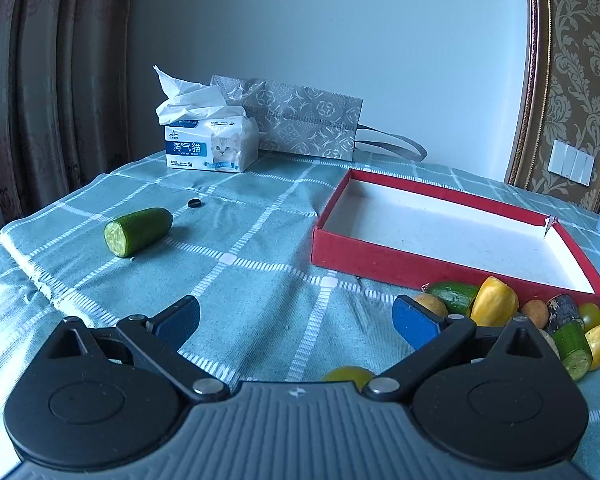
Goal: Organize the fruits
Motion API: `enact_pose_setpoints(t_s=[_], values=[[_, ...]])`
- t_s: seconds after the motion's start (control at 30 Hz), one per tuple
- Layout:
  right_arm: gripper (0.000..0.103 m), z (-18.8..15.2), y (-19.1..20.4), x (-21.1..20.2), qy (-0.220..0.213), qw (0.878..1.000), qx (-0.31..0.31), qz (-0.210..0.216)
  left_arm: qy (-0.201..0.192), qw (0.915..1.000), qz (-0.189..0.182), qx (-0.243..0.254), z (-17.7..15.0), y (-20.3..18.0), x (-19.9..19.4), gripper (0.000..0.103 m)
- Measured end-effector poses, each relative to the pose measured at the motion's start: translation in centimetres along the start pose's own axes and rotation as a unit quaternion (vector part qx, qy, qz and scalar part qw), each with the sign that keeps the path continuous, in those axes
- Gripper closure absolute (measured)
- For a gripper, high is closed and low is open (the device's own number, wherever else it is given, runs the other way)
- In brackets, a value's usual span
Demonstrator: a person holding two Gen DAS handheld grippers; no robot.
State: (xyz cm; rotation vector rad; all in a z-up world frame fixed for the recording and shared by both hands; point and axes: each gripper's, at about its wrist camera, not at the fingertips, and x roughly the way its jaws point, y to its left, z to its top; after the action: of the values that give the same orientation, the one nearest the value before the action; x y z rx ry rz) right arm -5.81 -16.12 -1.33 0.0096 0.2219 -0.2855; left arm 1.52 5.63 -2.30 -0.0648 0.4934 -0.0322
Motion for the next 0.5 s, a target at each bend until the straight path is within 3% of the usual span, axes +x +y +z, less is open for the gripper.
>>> enact_pose_setpoints(t_s=[0.5], values=[[0.000, -0.35, -0.67, -0.14, 0.000, 1.000, -0.002, 0.001, 0.003, 1.0000, -0.001, -0.002, 0.01, 0.04, 0.15, 0.000]])
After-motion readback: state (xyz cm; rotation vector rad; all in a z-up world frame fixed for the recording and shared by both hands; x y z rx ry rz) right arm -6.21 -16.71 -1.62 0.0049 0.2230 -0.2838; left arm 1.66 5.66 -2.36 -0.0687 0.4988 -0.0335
